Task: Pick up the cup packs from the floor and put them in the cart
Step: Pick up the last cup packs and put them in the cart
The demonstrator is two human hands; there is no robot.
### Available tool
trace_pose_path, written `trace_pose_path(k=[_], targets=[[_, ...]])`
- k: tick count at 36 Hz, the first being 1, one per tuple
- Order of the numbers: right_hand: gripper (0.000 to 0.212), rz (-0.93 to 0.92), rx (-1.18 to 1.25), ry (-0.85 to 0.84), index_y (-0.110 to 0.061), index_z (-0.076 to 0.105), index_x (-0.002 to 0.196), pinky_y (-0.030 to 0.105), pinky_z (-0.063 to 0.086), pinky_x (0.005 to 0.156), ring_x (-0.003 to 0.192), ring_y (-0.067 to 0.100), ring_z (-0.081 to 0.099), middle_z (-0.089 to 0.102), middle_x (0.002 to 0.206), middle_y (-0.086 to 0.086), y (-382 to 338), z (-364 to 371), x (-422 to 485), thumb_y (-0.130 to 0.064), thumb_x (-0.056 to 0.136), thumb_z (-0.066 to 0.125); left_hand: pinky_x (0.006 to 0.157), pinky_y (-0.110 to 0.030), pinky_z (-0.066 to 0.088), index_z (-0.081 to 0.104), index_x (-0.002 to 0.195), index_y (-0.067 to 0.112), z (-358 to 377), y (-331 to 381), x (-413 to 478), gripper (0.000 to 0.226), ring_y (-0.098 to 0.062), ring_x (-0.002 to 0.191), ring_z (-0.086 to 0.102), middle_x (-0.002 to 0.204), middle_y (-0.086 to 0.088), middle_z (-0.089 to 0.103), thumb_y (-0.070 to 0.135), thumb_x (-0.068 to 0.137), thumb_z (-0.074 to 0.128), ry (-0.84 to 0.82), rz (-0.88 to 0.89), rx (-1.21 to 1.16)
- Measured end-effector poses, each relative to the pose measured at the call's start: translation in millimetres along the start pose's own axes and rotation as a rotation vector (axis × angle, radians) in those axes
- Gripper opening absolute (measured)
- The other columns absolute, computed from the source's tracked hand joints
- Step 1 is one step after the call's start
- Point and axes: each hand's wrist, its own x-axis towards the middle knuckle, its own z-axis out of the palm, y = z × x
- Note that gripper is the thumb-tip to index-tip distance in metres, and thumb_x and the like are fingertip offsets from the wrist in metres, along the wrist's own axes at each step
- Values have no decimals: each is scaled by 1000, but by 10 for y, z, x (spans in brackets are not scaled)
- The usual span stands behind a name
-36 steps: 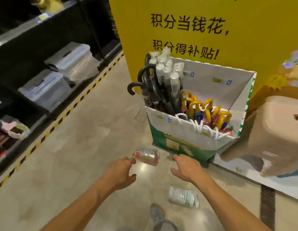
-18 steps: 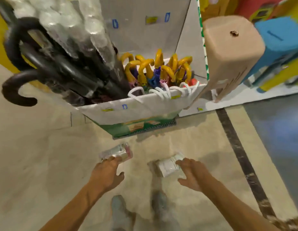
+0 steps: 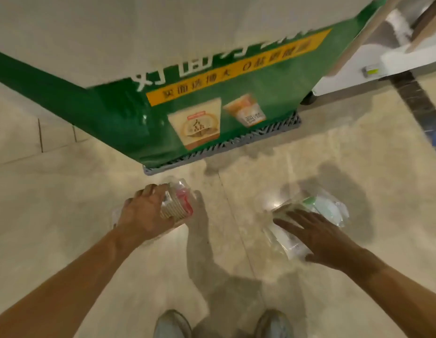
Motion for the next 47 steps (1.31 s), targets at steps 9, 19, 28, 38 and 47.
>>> trace_pose_path(k=[9,19,28,38,47], targets=[[128,-88,-5,217,-50,24,157,45,29,112,132,25,51,49,149,-1,396,777,697,-83,40,65,106,-62,36,6,154,42,1063,-343,757,130,-37,134,40,153,-6,34,97,47,56,154,72,74],[127,273,647,399,-36,28,159,41,51,95,114,21,58,60,133,-2,-72,439,-9,-73,52,86,94,-45,51,12,146,61,468,1,-150,116,-17,122,49,146,12,37,74,49,75,101,145,-470],[119,401,1325,790,-63,24,147,11,39,104,129,-14,48,47,140,-40,-482,-1179,-2274,-62,49,92,107,-35,43,19,145,59,-1473,1225,-1652,118,-2,127,46,144,22,43,68,47,85,95,308,-702],[121,648,1477,1192,-60,22,147,22,39,106,132,-3,42,41,146,-27,-514,-2740,-5517,-55,48,91,98,-26,42,23,128,74,-4079,2821,-3550,107,4,120,53,134,27,51,54,50,93,164,633,-872],[103,706,1378,1735,-66,37,130,1,42,86,117,-18,52,54,123,-44,-124,-2741,-7559,-41,50,98,82,-1,38,25,119,81,-4986,4363,-4794,105,32,103,45,116,43,52,43,51,97,203,948,-850]])
